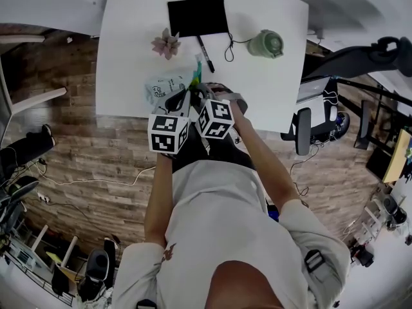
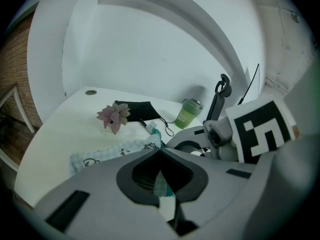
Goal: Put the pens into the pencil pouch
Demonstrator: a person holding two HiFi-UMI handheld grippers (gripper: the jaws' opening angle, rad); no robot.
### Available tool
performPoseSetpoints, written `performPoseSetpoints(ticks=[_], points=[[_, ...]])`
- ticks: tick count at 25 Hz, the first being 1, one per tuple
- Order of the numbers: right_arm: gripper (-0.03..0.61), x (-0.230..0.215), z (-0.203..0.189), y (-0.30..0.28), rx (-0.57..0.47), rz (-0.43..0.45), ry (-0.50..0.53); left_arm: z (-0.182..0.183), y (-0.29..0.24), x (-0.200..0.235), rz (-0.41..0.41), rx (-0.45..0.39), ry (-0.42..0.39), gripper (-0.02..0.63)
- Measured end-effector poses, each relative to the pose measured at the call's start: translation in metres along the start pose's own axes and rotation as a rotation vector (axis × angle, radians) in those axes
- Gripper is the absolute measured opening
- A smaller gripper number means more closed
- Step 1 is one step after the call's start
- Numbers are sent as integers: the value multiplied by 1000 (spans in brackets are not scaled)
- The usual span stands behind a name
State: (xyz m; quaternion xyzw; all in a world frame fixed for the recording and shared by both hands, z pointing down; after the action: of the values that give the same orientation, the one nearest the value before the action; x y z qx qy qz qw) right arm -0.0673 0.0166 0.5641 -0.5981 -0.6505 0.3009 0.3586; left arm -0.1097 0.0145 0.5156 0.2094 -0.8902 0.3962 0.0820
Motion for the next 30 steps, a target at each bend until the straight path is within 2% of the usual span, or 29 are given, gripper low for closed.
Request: performPoseSetpoints(ticks=[11, 15, 20, 24, 30], points=[[48, -2, -2, -4, -33, -57, -56, -1, 0, 8, 4, 1, -8, -3], [100, -4, -4, -3, -36, -74, -83, -3, -2, 11, 10, 8, -12, -3], [127, -8, -8, 8, -41, -93, -120, -5, -4, 17, 27, 10, -10, -3], [126, -12, -14, 16, -35, -119, -165, -8, -7, 21, 43, 17, -17, -3], [127, -29, -29, 26, -31, -189, -281, -12, -15, 24, 71, 39, -82, -3]])
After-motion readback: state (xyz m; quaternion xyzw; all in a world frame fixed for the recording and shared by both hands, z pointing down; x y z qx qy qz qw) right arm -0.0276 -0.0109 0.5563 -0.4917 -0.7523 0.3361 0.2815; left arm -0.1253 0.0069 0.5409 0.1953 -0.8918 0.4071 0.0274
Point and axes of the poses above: the fingertips, and each gripper's own axes: y backward along the fingers, x to its left, z out of its top, the point moved 5 cm from there along y, backward along the fingers, and after that the axes turned 1 degree about z, right-handed, at the moved point
